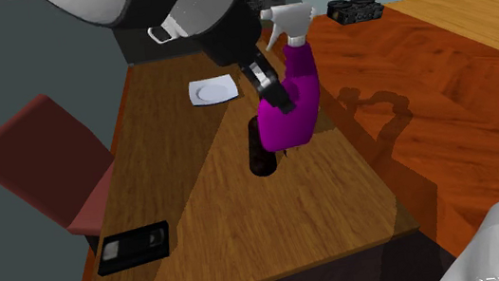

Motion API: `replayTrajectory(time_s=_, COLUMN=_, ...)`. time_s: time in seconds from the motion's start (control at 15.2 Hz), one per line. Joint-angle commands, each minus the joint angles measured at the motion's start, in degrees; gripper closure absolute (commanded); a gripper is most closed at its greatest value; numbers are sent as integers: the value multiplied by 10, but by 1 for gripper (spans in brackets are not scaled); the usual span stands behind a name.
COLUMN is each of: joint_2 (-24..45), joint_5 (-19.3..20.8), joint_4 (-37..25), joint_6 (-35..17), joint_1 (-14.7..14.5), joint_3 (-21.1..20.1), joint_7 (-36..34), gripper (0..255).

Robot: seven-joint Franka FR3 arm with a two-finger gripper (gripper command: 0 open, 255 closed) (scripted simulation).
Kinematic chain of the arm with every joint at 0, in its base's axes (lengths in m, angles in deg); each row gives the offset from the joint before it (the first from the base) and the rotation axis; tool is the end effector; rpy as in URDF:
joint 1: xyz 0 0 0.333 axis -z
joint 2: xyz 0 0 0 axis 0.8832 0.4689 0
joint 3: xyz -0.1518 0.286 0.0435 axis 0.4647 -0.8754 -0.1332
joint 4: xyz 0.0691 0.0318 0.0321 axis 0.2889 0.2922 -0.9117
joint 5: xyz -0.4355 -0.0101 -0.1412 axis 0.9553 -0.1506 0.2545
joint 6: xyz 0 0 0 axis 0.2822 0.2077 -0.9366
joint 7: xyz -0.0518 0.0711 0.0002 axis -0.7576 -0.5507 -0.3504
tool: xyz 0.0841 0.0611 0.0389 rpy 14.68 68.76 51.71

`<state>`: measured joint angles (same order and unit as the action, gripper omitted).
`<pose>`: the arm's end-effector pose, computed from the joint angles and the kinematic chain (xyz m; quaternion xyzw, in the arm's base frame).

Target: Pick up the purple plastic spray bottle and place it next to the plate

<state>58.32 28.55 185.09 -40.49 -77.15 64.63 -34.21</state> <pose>0.4393 0.0889 0.5128 0.7934 0.5443 -0.2254 0.1530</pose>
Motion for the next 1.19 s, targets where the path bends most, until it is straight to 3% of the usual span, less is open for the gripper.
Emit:
replayTrajectory(time_s=0.0, joint_2=-2, joint_5=1, joint_4=-14, joint_6=15, joint_1=0, joint_3=0, joint_7=7, gripper=255)
replayTrajectory(time_s=0.99, joint_2=10, joint_5=7, joint_4=-134, joint_6=116, joint_1=3, joint_3=-8, joint_7=48, gripper=255)
replayTrajectory(time_s=1.12, joint_2=34, joint_5=15, joint_4=-137, joint_6=88, joint_1=10, joint_3=5, joint_7=55, gripper=255)
